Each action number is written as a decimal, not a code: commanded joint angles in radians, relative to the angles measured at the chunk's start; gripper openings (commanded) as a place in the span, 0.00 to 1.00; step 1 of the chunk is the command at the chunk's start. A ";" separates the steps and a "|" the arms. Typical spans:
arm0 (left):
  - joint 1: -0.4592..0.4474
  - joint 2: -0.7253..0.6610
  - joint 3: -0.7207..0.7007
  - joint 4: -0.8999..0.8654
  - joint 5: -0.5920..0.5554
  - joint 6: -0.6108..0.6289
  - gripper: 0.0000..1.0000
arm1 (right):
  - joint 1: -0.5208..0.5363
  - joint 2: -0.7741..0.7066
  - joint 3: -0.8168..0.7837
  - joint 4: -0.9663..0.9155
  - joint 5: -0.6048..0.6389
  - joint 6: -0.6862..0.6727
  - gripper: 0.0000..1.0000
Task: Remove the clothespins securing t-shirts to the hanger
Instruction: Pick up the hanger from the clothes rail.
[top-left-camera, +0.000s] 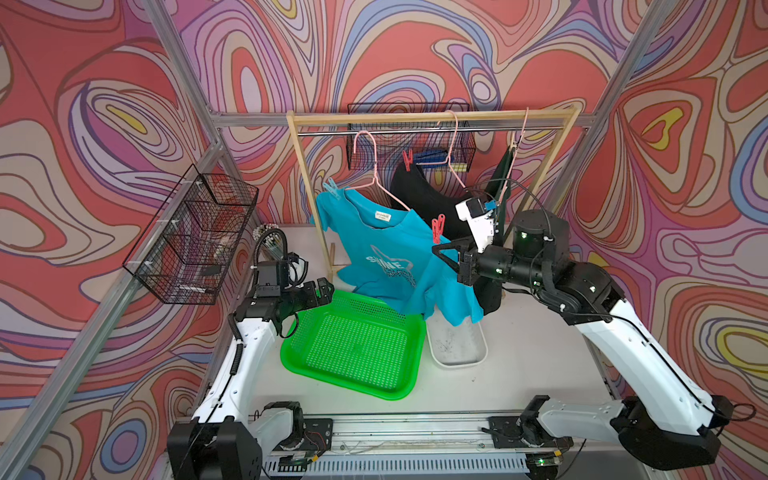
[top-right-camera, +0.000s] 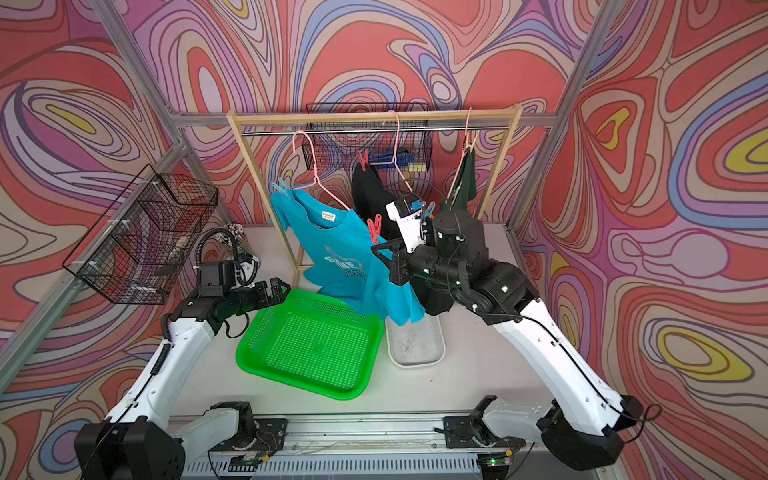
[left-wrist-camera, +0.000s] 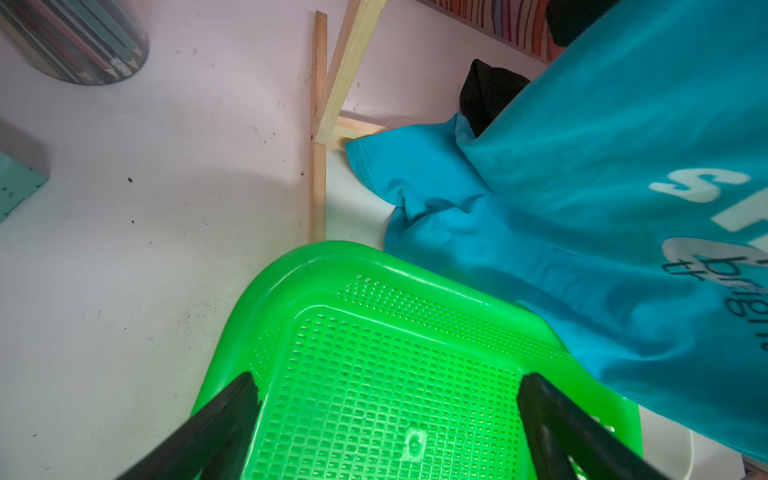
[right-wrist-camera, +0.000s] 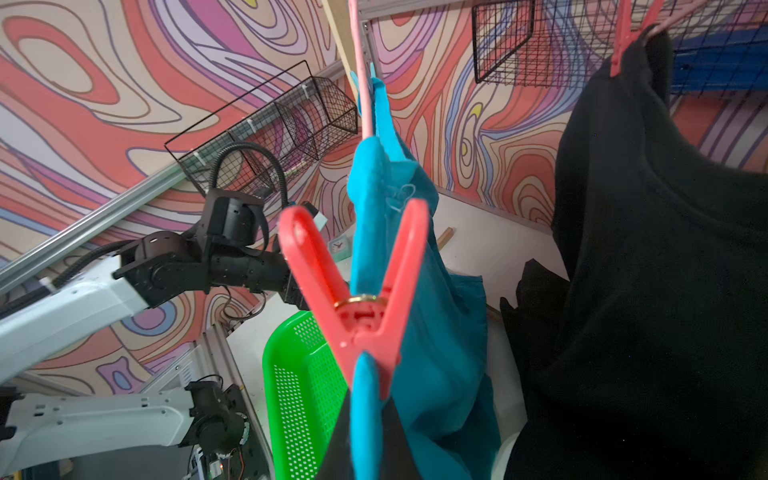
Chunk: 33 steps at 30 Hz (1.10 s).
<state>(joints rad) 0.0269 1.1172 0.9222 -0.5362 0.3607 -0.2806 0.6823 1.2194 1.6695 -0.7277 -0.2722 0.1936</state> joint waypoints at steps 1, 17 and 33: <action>-0.001 0.006 0.032 -0.033 -0.018 0.007 1.00 | 0.004 -0.047 0.011 0.100 -0.060 -0.023 0.00; -0.002 0.024 0.042 -0.050 -0.039 0.003 1.00 | 0.004 -0.113 0.088 0.259 -0.086 -0.051 0.00; -0.001 -0.004 0.044 -0.059 -0.062 0.005 1.00 | 0.003 -0.046 0.233 0.395 -0.128 -0.028 0.00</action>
<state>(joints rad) 0.0269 1.1336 0.9363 -0.5529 0.3126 -0.2810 0.6823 1.1664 1.8530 -0.4469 -0.3763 0.1589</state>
